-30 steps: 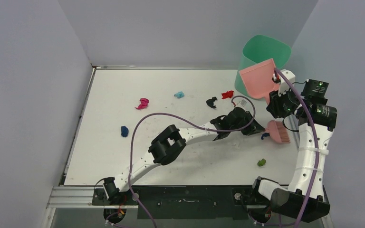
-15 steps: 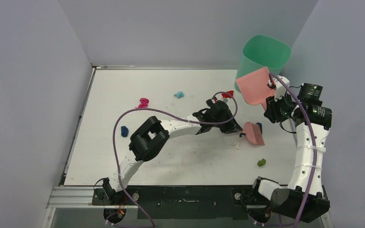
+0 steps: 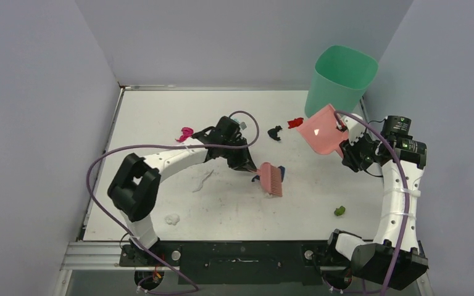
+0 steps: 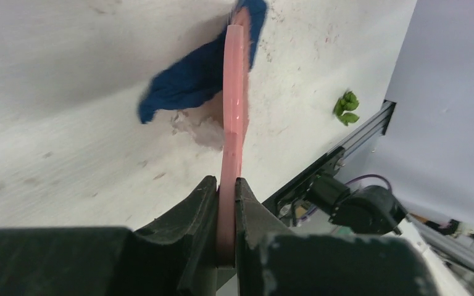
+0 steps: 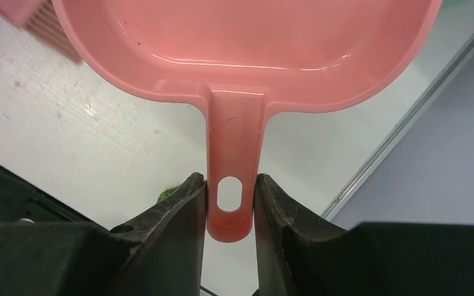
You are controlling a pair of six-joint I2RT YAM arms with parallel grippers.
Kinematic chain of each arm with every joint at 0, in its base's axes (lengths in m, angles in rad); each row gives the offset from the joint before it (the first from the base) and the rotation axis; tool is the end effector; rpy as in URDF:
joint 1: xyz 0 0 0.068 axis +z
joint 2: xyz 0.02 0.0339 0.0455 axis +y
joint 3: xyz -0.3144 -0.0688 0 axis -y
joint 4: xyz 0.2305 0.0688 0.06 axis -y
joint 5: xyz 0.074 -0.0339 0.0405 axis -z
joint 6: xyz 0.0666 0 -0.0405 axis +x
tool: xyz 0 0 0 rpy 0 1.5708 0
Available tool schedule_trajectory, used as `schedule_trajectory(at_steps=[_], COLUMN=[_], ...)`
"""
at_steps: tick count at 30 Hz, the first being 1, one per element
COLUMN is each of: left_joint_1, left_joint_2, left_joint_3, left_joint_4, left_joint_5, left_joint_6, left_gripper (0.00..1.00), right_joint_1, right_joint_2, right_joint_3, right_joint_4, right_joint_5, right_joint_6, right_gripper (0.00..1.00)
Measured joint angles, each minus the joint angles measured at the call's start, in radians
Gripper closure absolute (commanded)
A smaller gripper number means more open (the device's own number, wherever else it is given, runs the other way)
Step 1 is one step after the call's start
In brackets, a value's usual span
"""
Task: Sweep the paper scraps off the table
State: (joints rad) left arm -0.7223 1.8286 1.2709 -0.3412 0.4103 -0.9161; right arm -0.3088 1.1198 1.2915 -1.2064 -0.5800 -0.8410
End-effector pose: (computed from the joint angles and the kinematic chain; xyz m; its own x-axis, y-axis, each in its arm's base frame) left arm 0.2912 -0.2920 0.2407 -0.9862 -0.1005 -0.1314 0.0168 0.7294 -0.6839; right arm 0.1693 -0.0157 0.3835 -0.5368 -0.4831 -0.6917 -0.6188 0.7828 -0.0666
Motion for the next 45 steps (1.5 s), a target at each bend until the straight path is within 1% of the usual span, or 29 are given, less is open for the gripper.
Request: schedule_trajectory(at_steps=[4,7,10,13,17,19,22,26,31,32,34,36,38,41,45], left_joint_1=[0.053,0.086,0.094,0.078,0.053,0.049,0.049,0.044,0.036,0.035,0.035,0.034,0.031,0.024,0.017], left_joint_2=[-0.132,-0.177,-0.177,-0.177,-0.177,-0.179,-0.185,-0.156,-0.064,-0.048,-0.029,-0.019,-0.019,-0.019,-0.019], left_joint_3=[0.021,0.105,0.221,0.343,0.523,0.599,0.655,0.669,0.669,0.669,0.669,0.666,0.661,0.647,0.619], left_joint_4=[-0.193,-0.373,-0.515,-0.644,-0.813,-0.864,-0.905,-0.969,-1.021,-1.025,-1.031,-1.036,-1.040,-1.041,-1.041], left_joint_5=[-0.045,-0.102,-0.137,-0.179,-0.307,-0.383,-0.484,-0.647,-0.846,-0.871,-0.907,-0.937,-0.957,-0.967,-0.969], left_joint_6=[0.159,0.275,0.353,0.408,0.475,0.502,0.539,0.590,0.642,0.649,0.657,0.663,0.666,0.667,0.667], left_gripper=[1.00,1.00,1.00,1.00,1.00,1.00,1.00,1.00,1.00,1.00,1.00,1.00,1.00,1.00,1.00], right_joint_1=[0.010,0.056,0.161,0.273,0.404,0.452,0.510,0.560,0.591,0.595,0.607,0.612,0.606,0.537,0.366], right_joint_2=[-0.004,-0.005,-0.005,-0.005,-0.002,0.005,0.037,0.111,0.183,0.193,0.203,0.201,0.195,0.168,0.128], right_joint_3=[-0.043,-0.121,-0.208,-0.283,-0.356,-0.386,-0.423,-0.435,-0.436,-0.438,-0.446,-0.455,-0.465,-0.474,-0.474], right_joint_4=[-0.047,-0.063,-0.070,-0.081,-0.079,-0.059,-0.024,0.032,0.107,0.116,0.133,0.146,0.160,0.165,0.143], right_joint_5=[0.006,0.045,0.100,0.160,0.246,0.288,0.340,0.376,0.383,0.384,0.383,0.380,0.359,0.288,0.181], right_joint_6=[-0.110,-0.168,-0.203,-0.225,-0.223,-0.212,-0.190,-0.150,-0.095,-0.088,-0.075,-0.065,-0.062,-0.091,-0.209], right_gripper=[0.95,0.95,0.95,0.94,0.93,0.92,0.92,0.91,0.88,0.85,0.77,0.59,0.48,0.42,0.40])
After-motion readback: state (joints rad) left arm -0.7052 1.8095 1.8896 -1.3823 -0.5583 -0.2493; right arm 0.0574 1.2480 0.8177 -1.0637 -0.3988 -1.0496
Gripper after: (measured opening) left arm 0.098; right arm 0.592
